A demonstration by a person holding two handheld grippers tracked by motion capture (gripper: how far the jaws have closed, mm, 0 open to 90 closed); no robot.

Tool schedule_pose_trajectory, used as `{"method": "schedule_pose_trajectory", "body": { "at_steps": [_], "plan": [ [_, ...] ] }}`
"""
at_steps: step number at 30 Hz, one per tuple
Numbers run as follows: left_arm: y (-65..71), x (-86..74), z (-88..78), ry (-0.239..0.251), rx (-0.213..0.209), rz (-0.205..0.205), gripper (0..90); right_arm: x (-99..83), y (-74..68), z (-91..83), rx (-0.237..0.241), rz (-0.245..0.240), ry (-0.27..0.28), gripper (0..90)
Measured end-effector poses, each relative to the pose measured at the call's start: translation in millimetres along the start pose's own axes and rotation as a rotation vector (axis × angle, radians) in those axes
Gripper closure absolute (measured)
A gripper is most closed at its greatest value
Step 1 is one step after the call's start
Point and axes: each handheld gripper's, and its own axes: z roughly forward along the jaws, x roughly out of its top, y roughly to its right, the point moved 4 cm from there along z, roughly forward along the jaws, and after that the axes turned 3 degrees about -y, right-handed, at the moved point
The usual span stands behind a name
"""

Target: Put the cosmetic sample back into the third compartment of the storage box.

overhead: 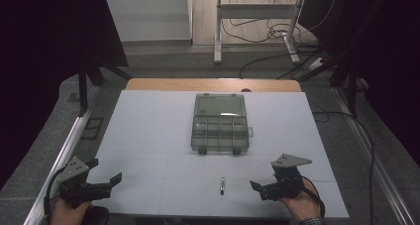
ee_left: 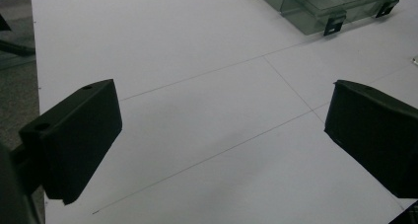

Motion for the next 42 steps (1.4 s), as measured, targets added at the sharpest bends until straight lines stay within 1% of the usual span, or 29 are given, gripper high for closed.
{"method": "schedule_pose_trajectory", "body": {
  "at_steps": [1,2,3,4,6,10,16,17,21,26,27,30,31,33,35,36,37,39,42],
  "plan": [
    [0.0,0.0,0.0,0.0,0.0,-0.001,1.3,0.9,-1.4,2.2,0.015,0.0,-0.001,0.0],
    [0.0,0.0,0.0,0.0,0.0,-0.001,1.3,0.9,-1.4,2.2,0.015,0.0,-0.001,0.0],
    [-0.1,0.0,0.1,0.0,-0.001,-0.001,1.3,2.5,-3.5,4.4,0.038,0.005,0.012,0.0],
    [-0.1,0.0,0.1,0.0,-0.001,-0.001,1.3,2.5,-3.5,4.4,0.038,0.005,0.012,0.0],
    [-0.1,0.0,0.2,-0.001,-0.001,-0.001,1.3,3.9,-4.9,7.0,0.055,0.004,0.017,0.0],
    [-0.2,0.1,0.2,-0.001,-0.002,-0.001,1.3,5.0,-5.9,15.2,0.055,-0.002,-0.014,0.0],
    [-0.3,0.0,0.3,-0.001,-0.005,-0.001,1.3,7.6,-6.9,21.1,0.053,-0.006,-0.026,0.0],
    [-0.3,0.0,0.3,-0.001,-0.006,-0.001,1.3,8.3,-7.3,23.4,0.048,-0.014,-0.034,0.0],
    [-0.3,0.1,0.4,-0.002,-0.007,-0.001,1.4,10.2,-9.1,27.5,0.036,-0.02,-0.049,0.0],
    [-0.3,0.1,0.4,-0.003,-0.008,-0.001,1.3,13.0,-10.9,31.3,0.041,-0.021,-0.055,0.0],
    [-0.3,0.1,0.4,-0.003,-0.009,-0.001,1.3,14.4,-12.6,34.0,0.047,-0.026,-0.064,0.0],
    [-0.4,0.1,0.5,-0.003,-0.01,-0.001,1.4,15.5,-14.6,36.2,0.046,-0.035,-0.074,0.0],
    [-0.5,0.1,0.5,-0.003,-0.011,-0.002,1.3,16.5,-16.3,38.3,0.041,-0.047,-0.084,0.0],
    [-0.5,0.1,0.5,-0.003,-0.011,-0.002,1.3,17.7,-17.7,40.7,0.044,-0.053,-0.092,0.0],
    [-0.4,0.1,0.5,-0.003,-0.012,-0.002,1.3,18.1,-18.2,41.3,0.046,-0.051,-0.097,0.0],
    [-0.3,0.1,0.5,-0.004,-0.012,-0.001,1.4,19.1,-19.6,43.8,0.037,-0.051,-0.108,0.0],
    [-0.3,0.1,0.5,-0.004,-0.012,-0.001,1.3,19.1,-19.6,43.8,0.037,-0.051,-0.108,0.0],
    [-0.3,0.1,0.6,-0.005,-0.013,0.001,1.4,20.7,-21.5,46.1,0.023,-0.043,-0.113,0.0],
    [-0.3,0.1,0.6,-0.005,-0.014,0.001,1.4,22.1,-22.8,47.2,0.018,-0.038,-0.117,0.0]
  ]
}}
